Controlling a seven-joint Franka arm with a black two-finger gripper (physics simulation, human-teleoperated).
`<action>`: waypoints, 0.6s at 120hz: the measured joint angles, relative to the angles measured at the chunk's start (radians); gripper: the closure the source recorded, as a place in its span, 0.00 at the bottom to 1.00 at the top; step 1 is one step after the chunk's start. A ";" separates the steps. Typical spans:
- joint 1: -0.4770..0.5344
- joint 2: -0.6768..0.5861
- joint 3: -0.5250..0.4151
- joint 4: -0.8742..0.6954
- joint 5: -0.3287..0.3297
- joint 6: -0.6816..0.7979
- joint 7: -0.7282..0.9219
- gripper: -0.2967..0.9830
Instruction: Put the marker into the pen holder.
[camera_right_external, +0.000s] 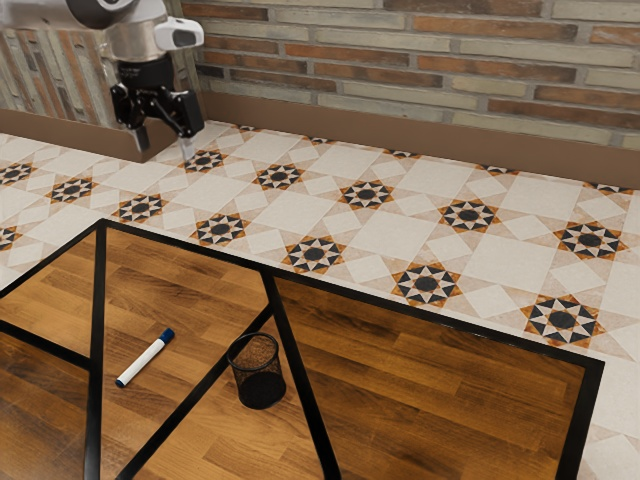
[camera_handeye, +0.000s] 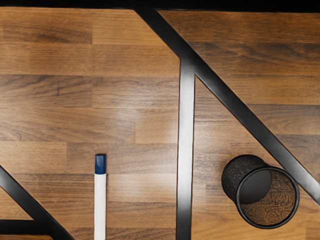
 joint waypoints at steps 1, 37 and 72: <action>0.000 0.000 0.000 0.001 -0.001 0.000 0.000 0.23; 0.000 -0.002 0.003 0.004 -0.006 -0.005 0.013 0.23; -0.013 -0.135 0.041 -0.522 -0.004 0.271 0.017 0.23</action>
